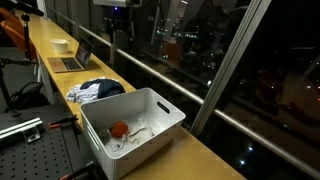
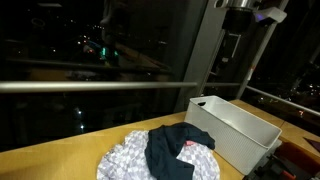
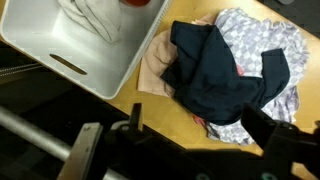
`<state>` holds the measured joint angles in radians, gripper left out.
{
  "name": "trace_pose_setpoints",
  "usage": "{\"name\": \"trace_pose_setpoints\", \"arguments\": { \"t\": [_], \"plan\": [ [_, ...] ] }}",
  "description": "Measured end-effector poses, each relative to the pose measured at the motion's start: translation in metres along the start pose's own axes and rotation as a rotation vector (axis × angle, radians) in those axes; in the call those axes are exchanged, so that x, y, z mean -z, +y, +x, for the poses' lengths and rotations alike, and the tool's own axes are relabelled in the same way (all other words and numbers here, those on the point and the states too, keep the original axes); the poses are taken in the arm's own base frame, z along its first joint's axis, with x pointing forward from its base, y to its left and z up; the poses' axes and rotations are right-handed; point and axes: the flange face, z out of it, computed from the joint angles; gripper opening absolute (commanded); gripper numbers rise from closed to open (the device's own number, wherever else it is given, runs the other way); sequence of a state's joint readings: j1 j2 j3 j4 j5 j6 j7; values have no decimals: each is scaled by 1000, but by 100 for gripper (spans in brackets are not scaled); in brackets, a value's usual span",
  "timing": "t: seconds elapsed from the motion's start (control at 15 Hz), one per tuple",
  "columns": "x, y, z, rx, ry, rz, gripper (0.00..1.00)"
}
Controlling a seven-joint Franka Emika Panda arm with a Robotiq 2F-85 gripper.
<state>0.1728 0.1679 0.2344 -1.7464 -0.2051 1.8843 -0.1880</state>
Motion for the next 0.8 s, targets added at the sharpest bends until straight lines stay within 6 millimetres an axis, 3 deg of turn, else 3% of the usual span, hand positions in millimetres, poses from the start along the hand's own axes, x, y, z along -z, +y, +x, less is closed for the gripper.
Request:
{"name": "trace_pose_setpoints", "arguments": {
  "t": [0.8],
  "plan": [
    [-159, 69, -116, 15, 59, 54, 100]
  ]
}}
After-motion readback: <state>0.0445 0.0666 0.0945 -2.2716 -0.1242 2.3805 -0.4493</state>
